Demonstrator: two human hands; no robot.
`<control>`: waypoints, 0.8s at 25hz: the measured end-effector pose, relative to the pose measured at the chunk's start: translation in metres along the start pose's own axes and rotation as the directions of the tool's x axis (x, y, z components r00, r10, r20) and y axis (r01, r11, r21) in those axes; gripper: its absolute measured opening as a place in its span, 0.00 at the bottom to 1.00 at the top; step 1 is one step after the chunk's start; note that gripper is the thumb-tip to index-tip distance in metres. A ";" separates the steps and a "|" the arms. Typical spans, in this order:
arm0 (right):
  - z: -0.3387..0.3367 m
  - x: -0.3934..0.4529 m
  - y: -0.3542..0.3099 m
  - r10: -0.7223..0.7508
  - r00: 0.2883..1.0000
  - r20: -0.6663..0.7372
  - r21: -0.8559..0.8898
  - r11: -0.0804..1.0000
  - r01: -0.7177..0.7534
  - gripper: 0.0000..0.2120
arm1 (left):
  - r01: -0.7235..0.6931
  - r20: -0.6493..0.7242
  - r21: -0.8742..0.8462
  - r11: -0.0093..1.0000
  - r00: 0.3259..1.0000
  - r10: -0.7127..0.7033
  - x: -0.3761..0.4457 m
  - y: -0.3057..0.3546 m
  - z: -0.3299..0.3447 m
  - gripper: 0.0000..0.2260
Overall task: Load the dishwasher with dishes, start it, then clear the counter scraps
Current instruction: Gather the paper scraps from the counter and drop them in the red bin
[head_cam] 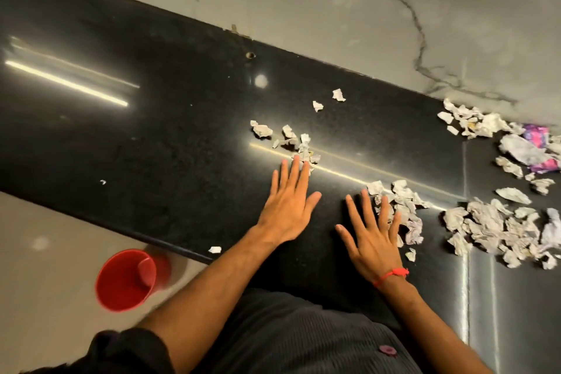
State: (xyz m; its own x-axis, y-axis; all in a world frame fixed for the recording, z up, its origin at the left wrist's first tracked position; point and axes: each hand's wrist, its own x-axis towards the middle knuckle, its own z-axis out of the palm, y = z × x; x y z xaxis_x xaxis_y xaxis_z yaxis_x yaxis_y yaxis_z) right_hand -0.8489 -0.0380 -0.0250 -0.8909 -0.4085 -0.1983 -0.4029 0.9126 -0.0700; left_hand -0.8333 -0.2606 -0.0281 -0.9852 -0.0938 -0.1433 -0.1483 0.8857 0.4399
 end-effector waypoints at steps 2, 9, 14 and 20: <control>-0.008 0.001 -0.014 -0.019 0.998 -0.063 0.094 0.995 0.025 0.33 | 0.030 -0.079 -0.077 0.997 0.996 -0.036 -0.014 -0.008 -0.016 0.31; -0.004 -0.008 -0.069 -0.281 0.953 -0.110 0.259 0.918 0.301 0.30 | 0.505 -0.192 0.042 0.862 0.851 -0.489 -0.175 -0.062 -0.007 0.39; 0.000 -0.029 -0.043 -0.335 0.936 -0.104 0.303 0.886 0.351 0.29 | 0.521 -0.108 0.124 0.845 0.853 -0.510 -0.146 -0.019 0.022 0.45; 0.004 -0.044 -0.013 -0.275 0.953 -0.126 0.364 0.881 0.302 0.28 | 0.144 0.051 0.132 0.981 0.987 -0.151 -0.070 0.058 0.036 0.37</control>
State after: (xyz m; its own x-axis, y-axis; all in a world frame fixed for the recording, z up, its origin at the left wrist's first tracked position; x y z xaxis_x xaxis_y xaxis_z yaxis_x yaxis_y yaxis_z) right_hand -0.8038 -0.0321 -0.0198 -0.7648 -0.6426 -0.0463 -0.5480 0.6866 -0.4778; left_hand -0.7695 -0.1862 -0.0243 -0.9458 -0.2035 -0.2529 -0.2755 0.9153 0.2937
